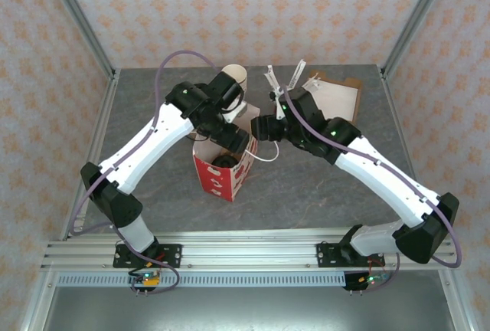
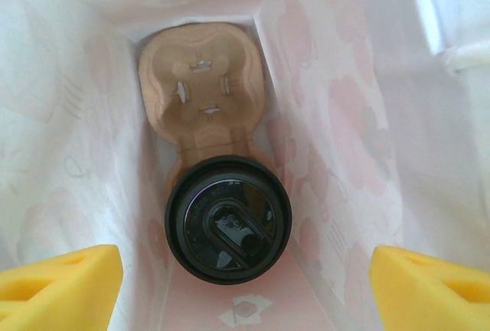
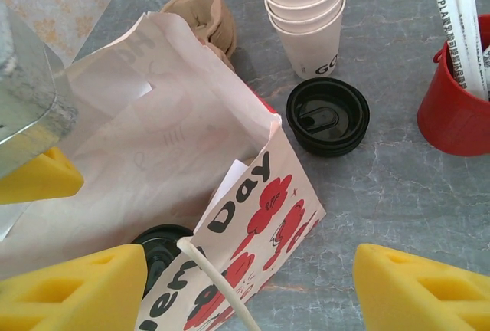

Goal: Pack the takeout coffee

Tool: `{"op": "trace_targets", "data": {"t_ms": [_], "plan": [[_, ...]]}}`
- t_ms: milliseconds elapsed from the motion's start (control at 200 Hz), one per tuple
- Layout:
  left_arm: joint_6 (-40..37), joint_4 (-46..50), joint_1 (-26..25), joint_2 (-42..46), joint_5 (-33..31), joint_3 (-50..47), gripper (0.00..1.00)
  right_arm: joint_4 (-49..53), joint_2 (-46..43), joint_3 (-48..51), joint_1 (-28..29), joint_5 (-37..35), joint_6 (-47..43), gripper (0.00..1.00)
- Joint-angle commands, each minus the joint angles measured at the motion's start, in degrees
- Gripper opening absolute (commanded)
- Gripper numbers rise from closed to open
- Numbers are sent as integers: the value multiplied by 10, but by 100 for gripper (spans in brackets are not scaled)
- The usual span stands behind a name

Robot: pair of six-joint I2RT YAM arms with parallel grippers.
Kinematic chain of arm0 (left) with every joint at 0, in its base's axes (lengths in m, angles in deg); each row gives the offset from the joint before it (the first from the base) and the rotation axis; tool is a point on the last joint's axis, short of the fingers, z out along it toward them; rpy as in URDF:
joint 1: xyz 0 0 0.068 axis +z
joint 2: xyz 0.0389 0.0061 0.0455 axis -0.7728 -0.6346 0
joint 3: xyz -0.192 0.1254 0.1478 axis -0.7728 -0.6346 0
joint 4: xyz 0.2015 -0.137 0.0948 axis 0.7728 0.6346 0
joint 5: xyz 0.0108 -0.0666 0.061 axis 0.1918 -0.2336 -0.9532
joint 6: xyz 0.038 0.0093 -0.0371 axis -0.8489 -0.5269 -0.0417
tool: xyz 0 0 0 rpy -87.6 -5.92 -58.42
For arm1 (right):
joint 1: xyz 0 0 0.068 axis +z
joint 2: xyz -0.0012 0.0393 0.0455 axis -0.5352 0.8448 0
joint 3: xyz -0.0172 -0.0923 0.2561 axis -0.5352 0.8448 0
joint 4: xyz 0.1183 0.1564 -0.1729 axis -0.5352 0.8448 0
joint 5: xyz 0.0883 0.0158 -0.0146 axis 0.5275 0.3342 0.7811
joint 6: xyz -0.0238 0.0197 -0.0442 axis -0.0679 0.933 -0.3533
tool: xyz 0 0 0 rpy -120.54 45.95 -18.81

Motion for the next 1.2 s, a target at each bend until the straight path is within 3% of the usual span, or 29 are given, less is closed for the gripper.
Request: {"op": "trace_targets", "data": {"t_ms": [0, 430, 546, 681, 781, 931, 1106, 1196], "plan": [[0, -9, -5, 25, -25, 23, 84, 15, -16, -30, 4, -15, -9, 72], [14, -112, -5, 106, -66, 54, 84, 33, -49, -86, -25, -29, -26, 74], [27, -168, -5, 146, -79, 32, 83, 33, -53, -97, -46, -30, -31, 75], [56, -265, -3, 213, -141, -45, 84, 17, -45, -98, -107, -37, -32, 75], [83, -319, 3, 253, -177, -105, 84, 8, -2, -102, -167, -39, -21, 75], [89, -322, 13, 268, -209, -116, 86, -1, 84, -129, -186, -106, -54, 71], [71, -304, 20, 265, -241, -110, 87, -19, 217, -203, -203, -25, -104, 56], [70, -304, 28, 264, -250, -117, 87, -31, 285, -249, -204, -46, -105, 50]]}}
